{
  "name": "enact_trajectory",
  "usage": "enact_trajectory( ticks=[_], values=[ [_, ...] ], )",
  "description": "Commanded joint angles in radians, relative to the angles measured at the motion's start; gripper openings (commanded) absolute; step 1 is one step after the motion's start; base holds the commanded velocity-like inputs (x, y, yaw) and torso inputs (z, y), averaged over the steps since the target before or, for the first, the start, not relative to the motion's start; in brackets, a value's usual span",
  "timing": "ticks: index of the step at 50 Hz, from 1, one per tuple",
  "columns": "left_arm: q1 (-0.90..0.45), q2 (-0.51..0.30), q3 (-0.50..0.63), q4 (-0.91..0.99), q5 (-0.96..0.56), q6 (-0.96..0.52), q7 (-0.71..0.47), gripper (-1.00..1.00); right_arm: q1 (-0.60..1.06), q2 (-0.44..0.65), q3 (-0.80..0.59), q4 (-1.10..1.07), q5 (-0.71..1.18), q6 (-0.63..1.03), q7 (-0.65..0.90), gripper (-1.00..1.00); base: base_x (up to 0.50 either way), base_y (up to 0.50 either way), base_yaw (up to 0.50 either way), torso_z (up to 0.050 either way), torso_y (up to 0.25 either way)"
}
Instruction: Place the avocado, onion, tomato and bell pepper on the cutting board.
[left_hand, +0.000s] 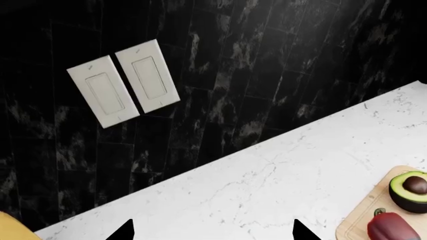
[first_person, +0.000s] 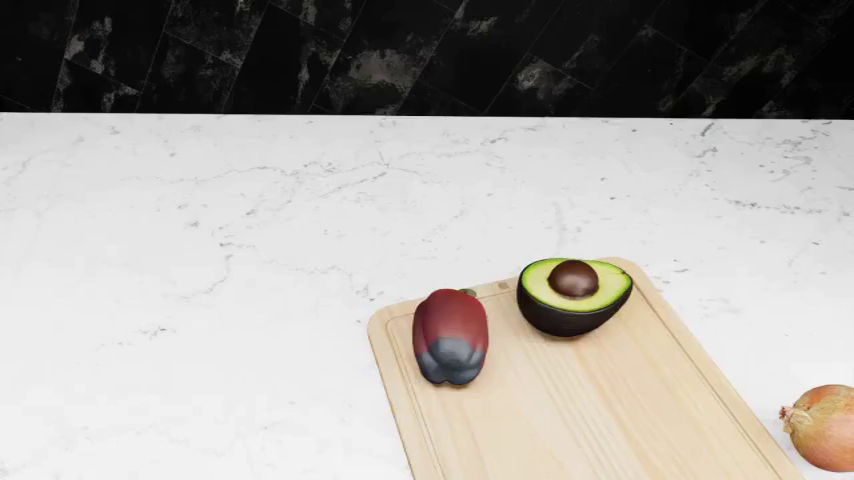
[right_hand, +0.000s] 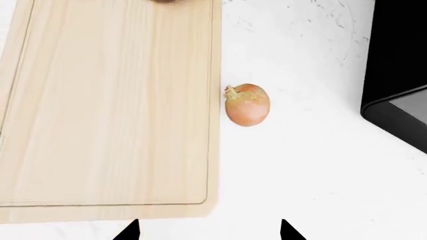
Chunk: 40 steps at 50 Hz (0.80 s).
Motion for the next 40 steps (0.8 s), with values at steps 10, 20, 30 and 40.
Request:
enact_trajectory(
  ticks=[10, 20, 30, 40],
  values=[
    [-0.015, 0.037, -0.025, -0.007, 0.040, -0.013, 0.042, 1.00, 0.002, 0.019, -0.066, -0.138, 0.039, 0.000, 0.012, 1.00, 0.00, 0.00, 0.00, 0.000, 0.000],
    [-0.010, 0.034, -0.028, -0.005, 0.047, -0.009, 0.051, 1.00, 0.002, 0.027, -0.136, -0.182, -0.012, 0.000, 0.012, 1.00, 0.00, 0.00, 0.00, 0.000, 0.000],
    [-0.011, 0.032, -0.028, 0.000, 0.043, -0.005, 0.051, 1.00, 0.002, 0.040, -0.203, -0.192, -0.087, 0.000, 0.012, 1.00, 0.00, 0.00, 0.00, 0.000, 0.000],
    [-0.014, 0.029, -0.027, 0.005, 0.037, -0.001, 0.048, 1.00, 0.002, 0.082, -0.244, -0.208, -0.116, 0.000, 0.012, 1.00, 0.00, 0.00, 0.00, 0.000, 0.000]
  ],
)
